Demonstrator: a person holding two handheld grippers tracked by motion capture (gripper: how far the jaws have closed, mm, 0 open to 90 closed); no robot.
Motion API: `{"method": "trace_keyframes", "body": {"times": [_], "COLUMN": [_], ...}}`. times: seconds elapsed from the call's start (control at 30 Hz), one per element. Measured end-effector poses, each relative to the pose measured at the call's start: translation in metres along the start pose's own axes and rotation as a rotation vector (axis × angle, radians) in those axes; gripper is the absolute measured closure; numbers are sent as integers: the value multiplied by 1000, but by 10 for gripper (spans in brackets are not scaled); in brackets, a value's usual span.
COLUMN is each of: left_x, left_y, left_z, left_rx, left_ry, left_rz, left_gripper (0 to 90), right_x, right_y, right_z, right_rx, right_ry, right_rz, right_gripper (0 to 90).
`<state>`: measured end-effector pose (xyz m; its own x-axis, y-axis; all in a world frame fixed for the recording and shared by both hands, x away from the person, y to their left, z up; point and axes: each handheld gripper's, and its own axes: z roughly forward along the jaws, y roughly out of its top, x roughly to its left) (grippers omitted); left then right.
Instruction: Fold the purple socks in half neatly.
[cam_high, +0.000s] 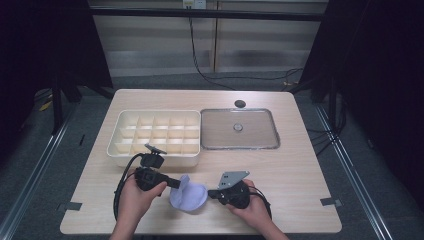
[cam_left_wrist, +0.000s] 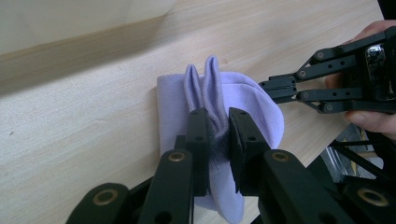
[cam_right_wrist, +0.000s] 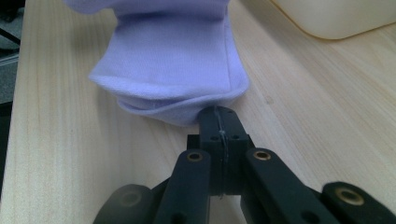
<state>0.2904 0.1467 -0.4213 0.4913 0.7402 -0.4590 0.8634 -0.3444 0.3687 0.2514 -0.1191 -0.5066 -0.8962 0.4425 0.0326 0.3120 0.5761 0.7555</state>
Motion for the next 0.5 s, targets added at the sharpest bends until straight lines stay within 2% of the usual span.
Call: {"method": "trace_keyframes", "body": {"times": [0.37, 0.47, 0.5], "left_x": [-7, -9, -10], "left_y": [4, 5, 4], "left_z": [5, 7, 8], "left_rx": [12, 14, 2], "left_ry": [5, 7, 8], "left_rz": [23, 21, 7], "left_gripper": [793, 793, 793], "right_x": [0, 0, 0], "right_y": [0, 0, 0], "right_z": [0, 0, 0], "right_rx": [1, 2, 1], "right_ry": [-1, -1, 0], "right_rz": [-2, 0, -1], "right_gripper": [900, 900, 900]}}
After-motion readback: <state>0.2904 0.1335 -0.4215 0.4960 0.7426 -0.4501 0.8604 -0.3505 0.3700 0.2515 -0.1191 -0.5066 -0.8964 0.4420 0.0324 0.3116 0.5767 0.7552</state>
